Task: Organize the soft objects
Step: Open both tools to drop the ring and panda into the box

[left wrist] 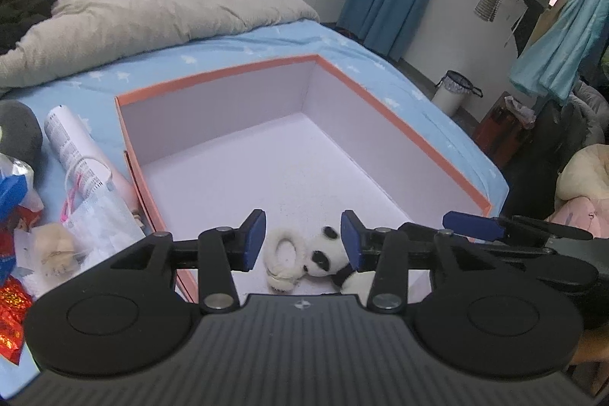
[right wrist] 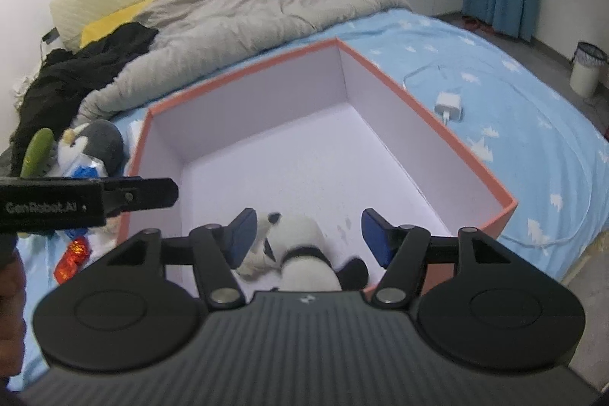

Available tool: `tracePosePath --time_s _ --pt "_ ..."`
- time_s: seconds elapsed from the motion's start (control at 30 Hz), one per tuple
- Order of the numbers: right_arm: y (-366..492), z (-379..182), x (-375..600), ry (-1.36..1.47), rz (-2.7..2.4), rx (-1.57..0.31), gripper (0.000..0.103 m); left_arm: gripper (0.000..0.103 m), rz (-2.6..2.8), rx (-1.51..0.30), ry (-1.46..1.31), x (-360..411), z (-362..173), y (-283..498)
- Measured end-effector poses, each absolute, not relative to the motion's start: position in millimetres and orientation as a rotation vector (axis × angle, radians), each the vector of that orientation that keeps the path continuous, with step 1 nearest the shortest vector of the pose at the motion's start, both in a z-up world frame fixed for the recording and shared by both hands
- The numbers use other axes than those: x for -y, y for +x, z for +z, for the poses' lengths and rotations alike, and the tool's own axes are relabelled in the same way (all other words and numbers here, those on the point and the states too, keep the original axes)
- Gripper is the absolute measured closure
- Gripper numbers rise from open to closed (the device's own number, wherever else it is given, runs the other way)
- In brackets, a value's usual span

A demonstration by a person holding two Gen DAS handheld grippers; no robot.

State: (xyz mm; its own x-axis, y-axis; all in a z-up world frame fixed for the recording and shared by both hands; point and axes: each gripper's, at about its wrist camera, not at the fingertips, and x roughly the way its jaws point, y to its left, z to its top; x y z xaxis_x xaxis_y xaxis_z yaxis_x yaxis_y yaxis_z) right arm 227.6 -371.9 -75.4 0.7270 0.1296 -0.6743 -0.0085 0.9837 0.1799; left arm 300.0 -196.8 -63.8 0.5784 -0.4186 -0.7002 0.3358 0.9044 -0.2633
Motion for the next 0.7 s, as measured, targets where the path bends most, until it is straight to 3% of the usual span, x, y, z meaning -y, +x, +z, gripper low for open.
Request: tracePosePath --time_s 0.7 --pt "170.0 -4.9 326.2 0.135 0.223 -0.514 0.039 0.053 -0.397 -0.629 -0.099 137.0 9.5 209.7"
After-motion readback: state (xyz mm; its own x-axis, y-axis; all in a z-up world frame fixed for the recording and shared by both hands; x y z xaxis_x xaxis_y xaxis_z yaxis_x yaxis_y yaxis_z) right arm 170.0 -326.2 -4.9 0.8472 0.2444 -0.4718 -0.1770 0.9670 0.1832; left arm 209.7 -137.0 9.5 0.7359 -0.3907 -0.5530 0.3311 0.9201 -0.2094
